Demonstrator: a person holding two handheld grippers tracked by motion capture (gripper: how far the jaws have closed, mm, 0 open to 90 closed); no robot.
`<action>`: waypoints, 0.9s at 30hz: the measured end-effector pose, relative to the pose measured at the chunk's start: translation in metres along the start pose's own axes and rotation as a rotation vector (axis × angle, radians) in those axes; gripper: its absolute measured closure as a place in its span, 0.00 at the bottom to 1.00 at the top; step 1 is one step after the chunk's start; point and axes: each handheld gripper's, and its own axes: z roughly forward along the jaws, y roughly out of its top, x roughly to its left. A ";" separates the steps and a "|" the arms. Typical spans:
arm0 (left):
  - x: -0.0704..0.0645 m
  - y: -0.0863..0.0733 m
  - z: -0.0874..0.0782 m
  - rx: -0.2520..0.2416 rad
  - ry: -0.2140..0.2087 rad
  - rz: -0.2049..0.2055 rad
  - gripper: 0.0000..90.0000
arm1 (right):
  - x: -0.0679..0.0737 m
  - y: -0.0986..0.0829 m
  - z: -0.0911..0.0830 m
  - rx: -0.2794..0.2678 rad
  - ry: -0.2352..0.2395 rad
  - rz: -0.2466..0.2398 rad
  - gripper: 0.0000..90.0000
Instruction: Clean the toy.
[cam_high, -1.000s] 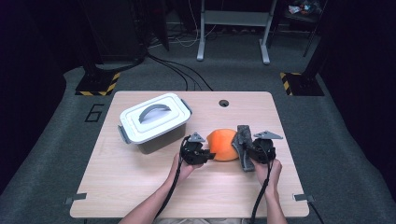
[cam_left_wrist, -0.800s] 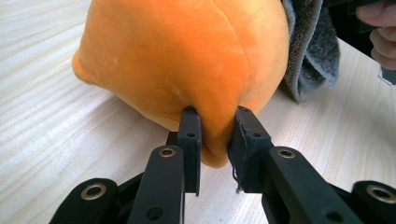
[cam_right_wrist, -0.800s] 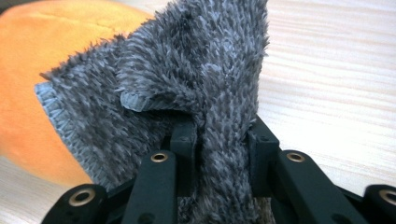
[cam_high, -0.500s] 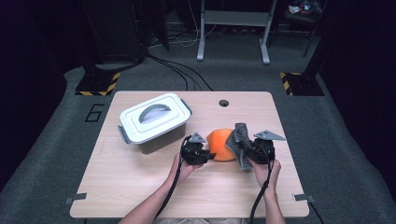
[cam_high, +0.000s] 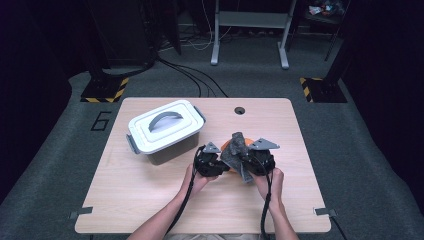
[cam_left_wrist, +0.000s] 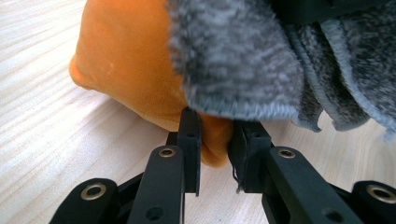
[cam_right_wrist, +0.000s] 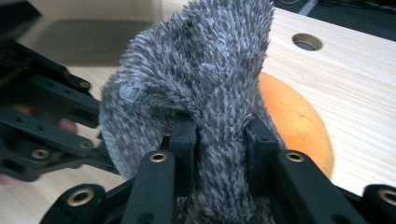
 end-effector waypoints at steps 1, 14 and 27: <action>0.000 0.000 0.000 -0.001 -0.002 -0.005 0.83 | -0.001 0.000 -0.001 0.000 0.000 0.002 0.77; 0.000 0.000 0.001 -0.001 -0.007 -0.009 0.83 | -0.044 -0.021 -0.007 0.017 -0.071 0.104 0.77; -0.001 -0.001 0.001 -0.004 0.012 0.007 0.81 | -0.069 -0.036 0.005 0.063 -0.091 0.191 0.77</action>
